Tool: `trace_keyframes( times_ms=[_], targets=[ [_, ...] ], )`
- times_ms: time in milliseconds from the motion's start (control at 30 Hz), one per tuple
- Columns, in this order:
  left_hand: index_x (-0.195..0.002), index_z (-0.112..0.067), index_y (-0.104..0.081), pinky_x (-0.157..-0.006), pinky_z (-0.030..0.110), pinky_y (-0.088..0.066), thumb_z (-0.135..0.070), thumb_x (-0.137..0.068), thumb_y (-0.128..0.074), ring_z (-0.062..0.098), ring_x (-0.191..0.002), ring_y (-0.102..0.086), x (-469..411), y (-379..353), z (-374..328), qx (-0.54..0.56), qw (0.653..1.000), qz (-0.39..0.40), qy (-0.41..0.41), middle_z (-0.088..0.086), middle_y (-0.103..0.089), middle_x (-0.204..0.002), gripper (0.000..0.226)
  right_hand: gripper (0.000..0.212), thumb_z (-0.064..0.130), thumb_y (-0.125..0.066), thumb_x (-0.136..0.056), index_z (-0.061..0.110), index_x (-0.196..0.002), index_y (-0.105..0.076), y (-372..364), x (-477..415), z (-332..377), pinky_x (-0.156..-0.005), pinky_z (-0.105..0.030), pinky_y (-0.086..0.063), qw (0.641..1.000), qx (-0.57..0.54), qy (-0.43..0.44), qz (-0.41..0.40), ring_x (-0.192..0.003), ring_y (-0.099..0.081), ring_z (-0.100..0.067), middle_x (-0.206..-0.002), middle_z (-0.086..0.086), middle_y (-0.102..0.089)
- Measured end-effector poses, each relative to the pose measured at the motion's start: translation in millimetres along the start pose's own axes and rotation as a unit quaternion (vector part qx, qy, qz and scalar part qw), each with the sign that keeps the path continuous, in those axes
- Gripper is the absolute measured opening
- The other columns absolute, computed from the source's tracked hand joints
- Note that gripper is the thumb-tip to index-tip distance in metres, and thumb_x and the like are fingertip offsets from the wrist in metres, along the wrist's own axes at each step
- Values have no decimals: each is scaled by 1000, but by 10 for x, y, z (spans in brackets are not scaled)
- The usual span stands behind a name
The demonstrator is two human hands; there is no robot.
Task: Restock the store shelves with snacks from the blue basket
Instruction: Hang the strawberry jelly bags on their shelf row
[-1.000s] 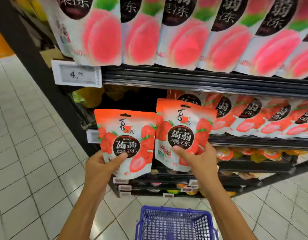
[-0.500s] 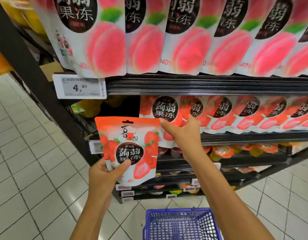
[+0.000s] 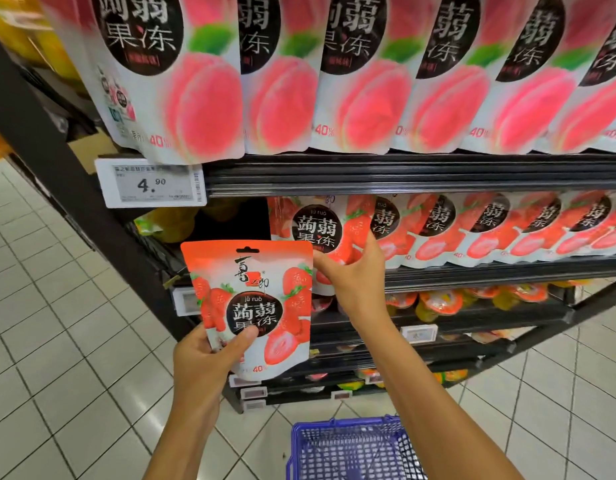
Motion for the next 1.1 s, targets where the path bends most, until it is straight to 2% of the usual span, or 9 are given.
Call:
trace_keyframes(
  times_ms=[133, 300, 400, 500, 633, 733, 867, 1033, 1100],
  targets=[
    [-84, -28, -78, -56, 21, -56, -28, -53, -83, 14, -77, -75, 29, 3, 8, -1, 1000, -1, 1, 0, -78, -86, 31, 41, 35, -85, -67, 33, -96, -56, 8, 46, -32, -70, -28, -57, 1000, 6, 27, 8, -76, -67, -13, -83, 11, -68],
    [-79, -32, -78, -48, 20, -55, -19, -59, -79, 10, -73, -75, 65, 96, -1, -3, 1000, -3, -6, -5, -78, -81, 24, 49, 28, -90, -67, 21, -105, -60, 112, 125, -46, -71, -11, -45, 994, 90, 52, 43, -76, -58, 3, -81, 14, -65],
    [-81, -28, -78, -53, 20, -56, -18, -57, -79, 11, -74, -75, 65, 134, -8, 5, 1000, -7, -6, -3, -78, -83, 26, 62, 41, -88, -66, 27, -118, -58, 183, 165, -41, -82, -28, -51, 984, 172, 38, 31, -96, -62, -4, -97, 15, -68],
    [-81, -27, -78, -55, 21, -57, -16, -57, -80, 12, -75, -75, 69, 150, -15, 10, 1000, -11, -5, -2, -78, -84, 26, 73, 50, -87, -63, 35, -123, -49, 216, 193, -53, -80, -43, -54, 967, 252, 15, 20, -99, -66, -18, -100, 11, -71],
    [-81, -27, -77, -54, 21, -56, -16, -58, -79, 11, -74, -74, 73, 167, -14, 3, 1000, -12, -2, -3, -78, -84, 25, 66, 49, -88, -62, 37, -115, -49, 159, 190, -54, -72, -39, -54, 965, 260, 0, -46, -82, -66, -16, -91, 7, -72],
    [-88, -22, -74, -54, 21, -57, -16, -59, -79, 12, -75, -75, 72, 175, -21, 0, 1000, -14, -1, -3, -78, -84, 30, 60, 42, -88, -65, 39, -113, -52, 53, 192, -26, -61, -31, -47, 958, 264, 54, -102, -70, -59, -14, -87, 7, -72],
    [-92, -18, -72, -52, 20, -56, -17, -60, -77, 12, -74, -74, 80, 177, -21, -8, 1000, -18, 4, -4, -78, -83, 33, 59, 34, -88, -67, 33, -118, -59, -21, 147, -62, -66, -34, -52, 967, 225, 52, -112, -75, -63, -17, -84, 7, -69],
    [-94, -17, -71, -54, 21, -57, -18, -60, -78, 12, -76, -74, 93, 151, 2, -17, 1000, -10, 9, -3, -78, -84, 35, 51, 31, -88, -69, 37, -107, -53, -74, 155, -142, -62, -15, -43, 975, 165, 53, -137, -73, -59, -5, -81, 20, -65],
    [-93, -14, -71, -55, 20, -57, -18, -58, -78, 12, -75, -74, 97, 153, 9, -16, 1000, -11, 9, -1, -78, -84, 36, 52, 34, -87, -71, 38, -109, -53, -75, 167, -168, -62, -22, -45, 974, 171, 49, -143, -71, -58, -6, -79, 20, -62]
  ],
)
Point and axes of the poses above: each hand's wrist, its own x-axis away from the middle knuckle, its own y-axis out of the back of the hand, z = x × y, the point moved 2 cm from there along -x, towards the middle knuckle
